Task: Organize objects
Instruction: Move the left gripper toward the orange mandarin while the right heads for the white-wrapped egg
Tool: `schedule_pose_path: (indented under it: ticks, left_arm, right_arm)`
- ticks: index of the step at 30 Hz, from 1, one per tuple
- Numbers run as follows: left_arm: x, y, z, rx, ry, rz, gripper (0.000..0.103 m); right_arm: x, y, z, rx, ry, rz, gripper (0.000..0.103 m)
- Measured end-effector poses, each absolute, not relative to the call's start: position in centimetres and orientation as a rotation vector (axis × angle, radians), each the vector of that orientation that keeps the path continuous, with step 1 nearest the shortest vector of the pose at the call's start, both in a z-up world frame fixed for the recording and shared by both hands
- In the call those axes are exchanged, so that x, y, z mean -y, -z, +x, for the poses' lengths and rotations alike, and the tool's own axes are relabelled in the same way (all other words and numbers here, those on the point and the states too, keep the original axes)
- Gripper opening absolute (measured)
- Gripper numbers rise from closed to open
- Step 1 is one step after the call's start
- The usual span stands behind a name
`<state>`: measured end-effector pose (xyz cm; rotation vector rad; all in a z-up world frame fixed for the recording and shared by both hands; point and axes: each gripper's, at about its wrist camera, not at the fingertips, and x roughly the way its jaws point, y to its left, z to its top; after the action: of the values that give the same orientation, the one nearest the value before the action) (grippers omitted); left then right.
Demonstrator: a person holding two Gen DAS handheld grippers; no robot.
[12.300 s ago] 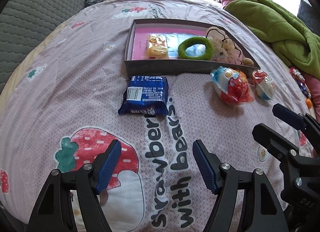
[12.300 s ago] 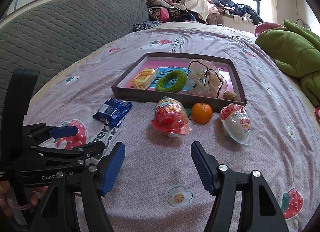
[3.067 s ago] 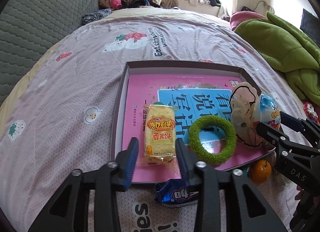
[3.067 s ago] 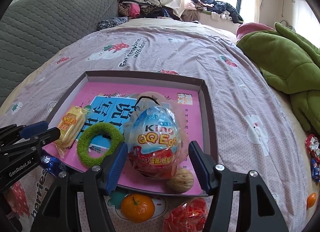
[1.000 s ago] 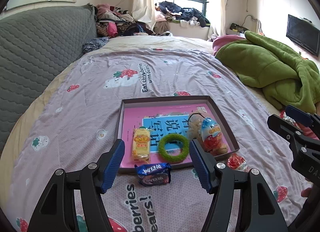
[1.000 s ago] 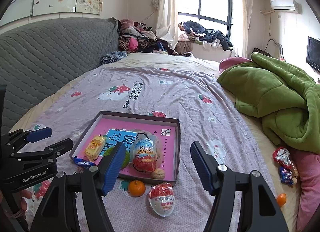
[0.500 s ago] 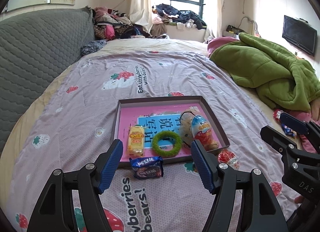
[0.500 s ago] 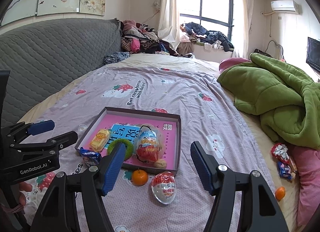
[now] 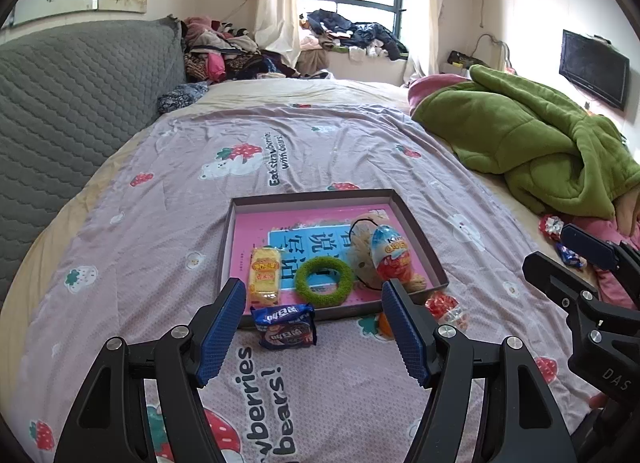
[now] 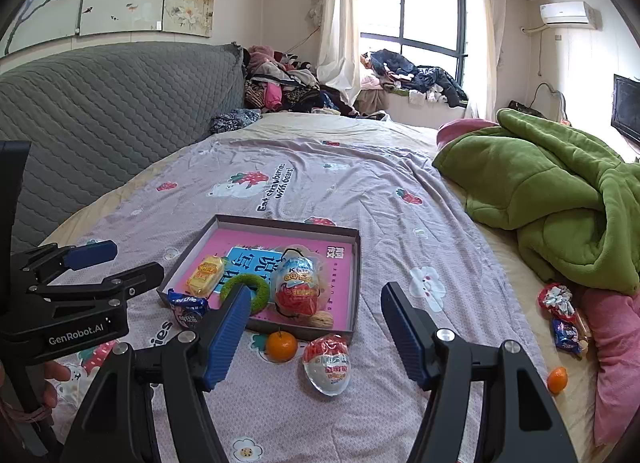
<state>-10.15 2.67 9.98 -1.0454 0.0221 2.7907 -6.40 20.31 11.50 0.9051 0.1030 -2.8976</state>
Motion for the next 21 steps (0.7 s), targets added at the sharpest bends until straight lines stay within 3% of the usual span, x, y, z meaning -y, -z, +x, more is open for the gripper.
schedule_pose_path:
  ticks: [21]
  left_arm:
    - [-5.0,-8.5,-9.7,-0.050,-2.749,-1.081,0.072]
  right_arm:
    - [-21.1,-9.6,-5.1,-0.122,2.892,0.945,0.067]
